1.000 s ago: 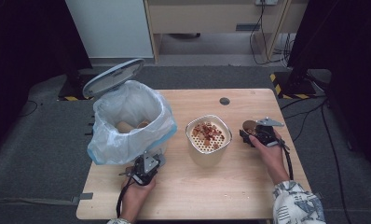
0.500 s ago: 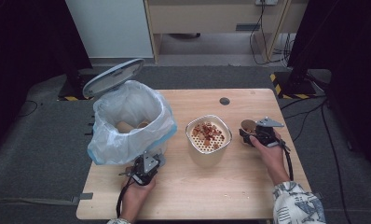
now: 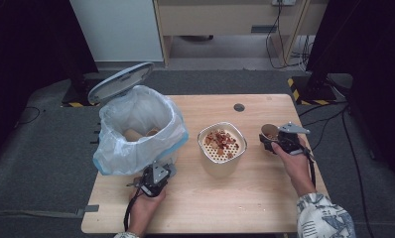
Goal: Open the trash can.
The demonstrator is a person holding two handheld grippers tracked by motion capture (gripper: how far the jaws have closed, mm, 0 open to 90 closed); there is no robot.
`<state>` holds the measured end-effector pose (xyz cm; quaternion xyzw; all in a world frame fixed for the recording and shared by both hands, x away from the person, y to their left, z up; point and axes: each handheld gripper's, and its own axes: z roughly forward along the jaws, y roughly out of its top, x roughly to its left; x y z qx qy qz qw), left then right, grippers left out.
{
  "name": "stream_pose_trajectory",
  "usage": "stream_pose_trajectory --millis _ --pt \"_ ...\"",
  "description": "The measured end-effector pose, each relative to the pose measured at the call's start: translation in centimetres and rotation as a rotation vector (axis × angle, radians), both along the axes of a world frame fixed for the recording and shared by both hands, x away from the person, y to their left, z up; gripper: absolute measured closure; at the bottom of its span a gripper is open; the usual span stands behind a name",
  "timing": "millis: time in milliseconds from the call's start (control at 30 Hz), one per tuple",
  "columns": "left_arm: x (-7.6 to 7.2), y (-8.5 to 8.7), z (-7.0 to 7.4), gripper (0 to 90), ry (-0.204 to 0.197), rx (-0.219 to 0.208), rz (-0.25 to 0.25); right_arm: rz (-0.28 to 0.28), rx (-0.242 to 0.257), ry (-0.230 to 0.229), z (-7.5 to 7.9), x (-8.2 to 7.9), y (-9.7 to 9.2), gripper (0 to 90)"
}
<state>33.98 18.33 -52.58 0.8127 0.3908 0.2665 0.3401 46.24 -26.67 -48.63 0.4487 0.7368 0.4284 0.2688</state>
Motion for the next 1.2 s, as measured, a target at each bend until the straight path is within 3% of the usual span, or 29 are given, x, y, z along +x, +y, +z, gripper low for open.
stream_pose_trajectory --millis 467,1200 --pt "0.0 0.0 0.0 89.2 0.001 -0.002 0.001 0.017 -0.027 -0.055 3.6 -0.4 -0.6 32.4" --pt "0.0 0.0 0.0 89.2 0.000 -0.002 0.001 0.037 -0.051 -0.093 6.4 -0.1 -0.3 32.6"
